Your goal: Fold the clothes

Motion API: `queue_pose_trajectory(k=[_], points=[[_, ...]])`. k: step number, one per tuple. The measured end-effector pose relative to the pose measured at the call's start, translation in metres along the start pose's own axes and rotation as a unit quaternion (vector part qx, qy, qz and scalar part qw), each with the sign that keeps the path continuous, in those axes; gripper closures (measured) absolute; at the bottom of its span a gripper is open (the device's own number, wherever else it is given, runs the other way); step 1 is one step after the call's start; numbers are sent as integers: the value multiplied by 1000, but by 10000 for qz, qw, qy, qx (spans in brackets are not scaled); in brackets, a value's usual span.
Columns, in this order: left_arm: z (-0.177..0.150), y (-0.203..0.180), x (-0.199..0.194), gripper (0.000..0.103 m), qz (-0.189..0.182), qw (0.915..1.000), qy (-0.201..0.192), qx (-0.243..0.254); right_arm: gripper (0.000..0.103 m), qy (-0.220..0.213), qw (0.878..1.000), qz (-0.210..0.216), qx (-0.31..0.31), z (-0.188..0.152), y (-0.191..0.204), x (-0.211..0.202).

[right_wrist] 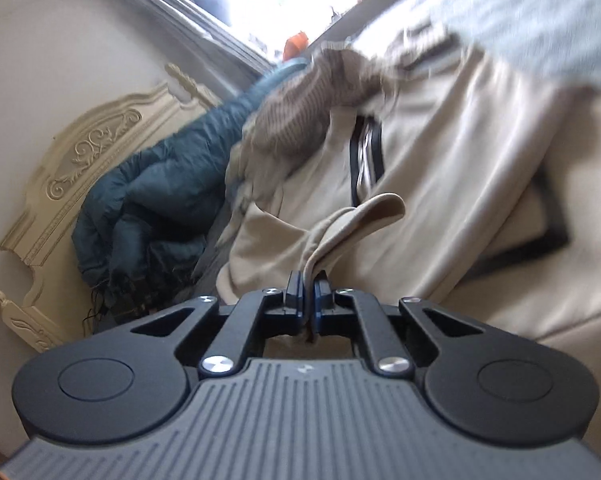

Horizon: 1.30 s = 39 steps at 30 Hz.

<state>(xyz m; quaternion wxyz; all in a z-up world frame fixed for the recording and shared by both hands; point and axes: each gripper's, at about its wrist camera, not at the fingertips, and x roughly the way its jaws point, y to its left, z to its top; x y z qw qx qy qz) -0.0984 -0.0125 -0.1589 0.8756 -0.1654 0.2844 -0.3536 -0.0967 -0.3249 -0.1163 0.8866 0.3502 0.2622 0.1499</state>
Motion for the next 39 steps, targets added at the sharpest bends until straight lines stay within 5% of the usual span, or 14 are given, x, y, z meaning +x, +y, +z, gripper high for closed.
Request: queue_pose_trajectory(k=[6, 14, 21, 24, 27, 29, 32, 36, 39], points=[[1, -1, 1, 46, 52, 10000, 28, 34, 99, -38, 9991, -427, 3, -10, -19, -19], [1, -4, 2, 45, 116, 9999, 59, 91, 99, -340, 9985, -433, -63, -16, -18, -38], [2, -3, 1, 45, 120, 9999, 76, 45, 93, 475, 9923, -962, 612, -38, -65, -22], [9, -1, -9, 45, 105, 9999, 2, -118, 74, 475, 9922, -1142, 142, -26, -54, -39], [23, 9, -35, 43, 134, 9989, -429, -150, 69, 480, 9863, -1418, -692, -5, -30, -53], [37, 20, -51, 40, 330, 9967, -736, -23, 67, 407, 9848, -1341, -1029, 11, -17, -57], [65, 41, -55, 40, 1140, 9882, -903, 477, 62, 323, 9819, -1015, -1564, 36, 6, -38], [96, 76, -29, 39, 2182, 9666, -510, 1247, 62, 622, 9756, -403, -2065, 63, 41, 34], [105, 98, -1, 39, 2491, 9531, 16, 1719, 60, 1031, 9714, 98, -2139, 83, 65, 108]])
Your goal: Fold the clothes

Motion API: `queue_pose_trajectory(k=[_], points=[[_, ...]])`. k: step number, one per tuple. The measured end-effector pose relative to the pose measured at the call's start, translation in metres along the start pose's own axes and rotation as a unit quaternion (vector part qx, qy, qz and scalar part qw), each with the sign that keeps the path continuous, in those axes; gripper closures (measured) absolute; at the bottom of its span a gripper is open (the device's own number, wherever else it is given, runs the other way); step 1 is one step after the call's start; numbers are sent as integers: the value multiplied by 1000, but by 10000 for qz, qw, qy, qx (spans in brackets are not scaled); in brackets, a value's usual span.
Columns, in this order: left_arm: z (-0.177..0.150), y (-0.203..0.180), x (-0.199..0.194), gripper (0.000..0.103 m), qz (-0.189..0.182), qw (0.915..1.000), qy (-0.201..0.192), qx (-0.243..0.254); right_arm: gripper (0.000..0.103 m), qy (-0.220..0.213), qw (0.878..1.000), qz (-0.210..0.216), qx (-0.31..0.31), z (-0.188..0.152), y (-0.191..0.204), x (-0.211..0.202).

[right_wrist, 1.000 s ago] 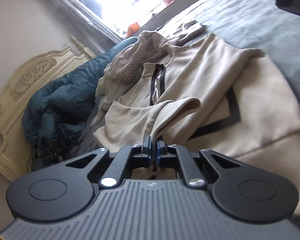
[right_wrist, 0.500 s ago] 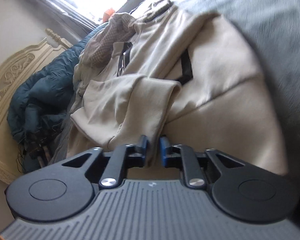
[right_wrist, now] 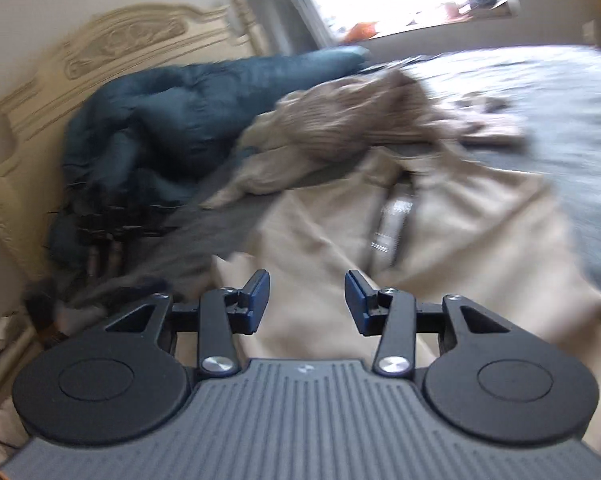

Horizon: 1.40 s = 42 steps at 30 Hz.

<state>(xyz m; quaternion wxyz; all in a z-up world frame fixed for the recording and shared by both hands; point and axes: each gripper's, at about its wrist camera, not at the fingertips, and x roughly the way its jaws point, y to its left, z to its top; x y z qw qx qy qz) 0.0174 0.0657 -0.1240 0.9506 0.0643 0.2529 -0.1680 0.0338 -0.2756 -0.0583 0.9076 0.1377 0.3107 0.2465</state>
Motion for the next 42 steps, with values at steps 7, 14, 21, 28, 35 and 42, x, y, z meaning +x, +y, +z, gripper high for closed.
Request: queue_pose_trajectory(k=[7, 14, 21, 28, 35, 42], points=[[-3, -1, 37, 39, -348, 9985, 7, 427, 56, 1034, 9911, 661, 506, 80, -12, 176], [2, 1, 58, 53, -461, 9984, -132, 314, 53, 1726, 9817, 595, 541, 95, -20, 290], [3, 26, 54, 85, -626, 9964, -388, -422, 86, 2028, 9772, 595, 185, 88, -16, 328], [0, 21, 36, 89, -108, 9978, -545, -353, 96, 1369, 9875, 662, 406, 87, -22, 309], [-8, 32, 38, 89, -88, 9978, 32, -658, 97, 1083, 9767, 780, 1680, 76, -57, 321], [-11, 39, 25, 67, -443, 9989, -146, -7, 97, 1213, 9755, 838, 1634, 77, -55, 327]])
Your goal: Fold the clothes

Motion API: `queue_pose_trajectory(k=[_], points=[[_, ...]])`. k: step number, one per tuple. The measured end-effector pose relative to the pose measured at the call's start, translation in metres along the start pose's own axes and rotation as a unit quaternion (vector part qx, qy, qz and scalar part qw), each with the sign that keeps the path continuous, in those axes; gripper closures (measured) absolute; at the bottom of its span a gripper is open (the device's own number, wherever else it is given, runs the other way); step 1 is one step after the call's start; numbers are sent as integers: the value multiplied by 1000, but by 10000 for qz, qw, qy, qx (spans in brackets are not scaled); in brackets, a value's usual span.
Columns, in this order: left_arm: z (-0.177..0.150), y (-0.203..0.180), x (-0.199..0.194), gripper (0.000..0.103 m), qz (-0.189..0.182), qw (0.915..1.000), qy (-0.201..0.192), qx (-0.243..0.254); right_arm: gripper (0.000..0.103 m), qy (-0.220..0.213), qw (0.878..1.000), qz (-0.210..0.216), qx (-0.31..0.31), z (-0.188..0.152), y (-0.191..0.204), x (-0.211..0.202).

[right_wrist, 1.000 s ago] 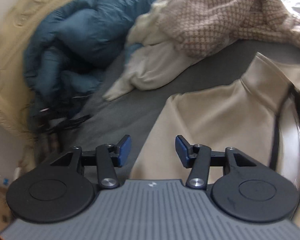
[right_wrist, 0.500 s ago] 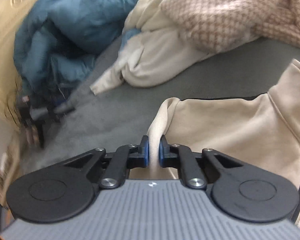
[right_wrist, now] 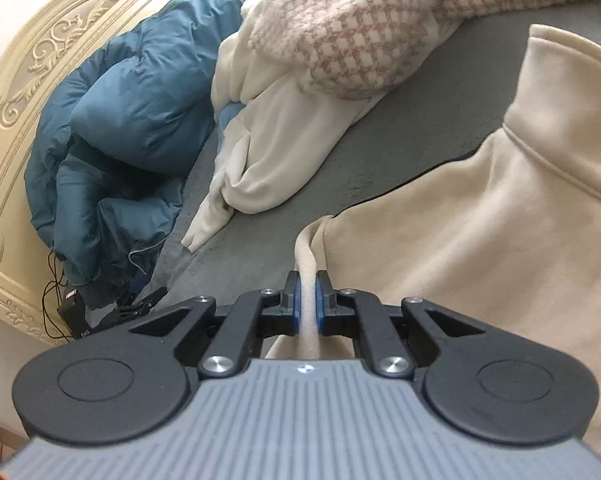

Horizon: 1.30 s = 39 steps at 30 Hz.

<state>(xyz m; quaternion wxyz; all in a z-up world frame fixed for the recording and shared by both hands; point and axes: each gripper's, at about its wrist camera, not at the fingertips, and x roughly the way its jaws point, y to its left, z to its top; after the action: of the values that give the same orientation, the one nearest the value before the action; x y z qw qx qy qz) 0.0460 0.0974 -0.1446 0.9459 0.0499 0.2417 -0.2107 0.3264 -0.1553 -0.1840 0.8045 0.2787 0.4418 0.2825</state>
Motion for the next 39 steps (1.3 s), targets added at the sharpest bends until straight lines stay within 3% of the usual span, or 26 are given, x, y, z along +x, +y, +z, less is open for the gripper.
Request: queue_pose_trajectory(k=[3, 4, 5, 7, 8, 11, 17, 20, 22, 24, 27, 30, 34, 37, 39], points=[[6, -9, 5, 61, 52, 9978, -114, 645, 97, 41, 10000, -29, -58, 2, 2, -1], [7, -11, 8, 62, 62, 9968, -142, 787, 97, 49, 9999, -43, -82, 2, 2, -1], [8, -13, 10, 70, 73, 9957, -177, 912, 97, 50, 9999, -45, -91, 2, 2, -1], [6, -14, 8, 86, 30, 9953, -293, 921, 97, -3, 9999, -65, -145, 1, 4, -1], [6, -14, 8, 87, 64, 9951, -338, 932, 97, -64, 9998, -61, -197, 0, 5, -2], [3, -19, 6, 89, 328, 9944, -371, 939, 98, -214, 9991, -64, -353, -2, 7, 0], [0, -26, 20, 89, 632, 9937, 176, 910, 99, -253, 9973, -342, -591, -6, 9, 25], [0, -23, 20, 89, 568, 9946, 267, 824, 98, -313, 9962, -457, -675, 1, 15, 21], [-2, -17, 19, 89, 457, 9963, 292, 670, 95, -644, 9910, -696, -950, 5, 27, 1], [-2, -12, 18, 89, 362, 9975, 290, 541, 95, -787, 9857, -562, -1377, 6, 46, -26], [-4, -7, 18, 89, 272, 9983, 267, 432, 95, 83, 9714, -205, -2365, -26, 75, -31], [-4, -5, 17, 89, 227, 9987, 252, 382, 95, 990, 9379, 161, -3321, -60, 105, -36], [-4, -7, 19, 89, 294, 9981, 258, 470, 102, 1244, 9236, -424, -3601, -74, 89, 11], [-4, -7, 20, 88, 308, 9979, 271, 500, 103, 441, 9580, -899, -2688, -33, 59, 21], [-3, -4, 18, 86, 240, 9986, 258, 395, 100, -20, 9714, -1224, -2035, -10, 43, 19]])
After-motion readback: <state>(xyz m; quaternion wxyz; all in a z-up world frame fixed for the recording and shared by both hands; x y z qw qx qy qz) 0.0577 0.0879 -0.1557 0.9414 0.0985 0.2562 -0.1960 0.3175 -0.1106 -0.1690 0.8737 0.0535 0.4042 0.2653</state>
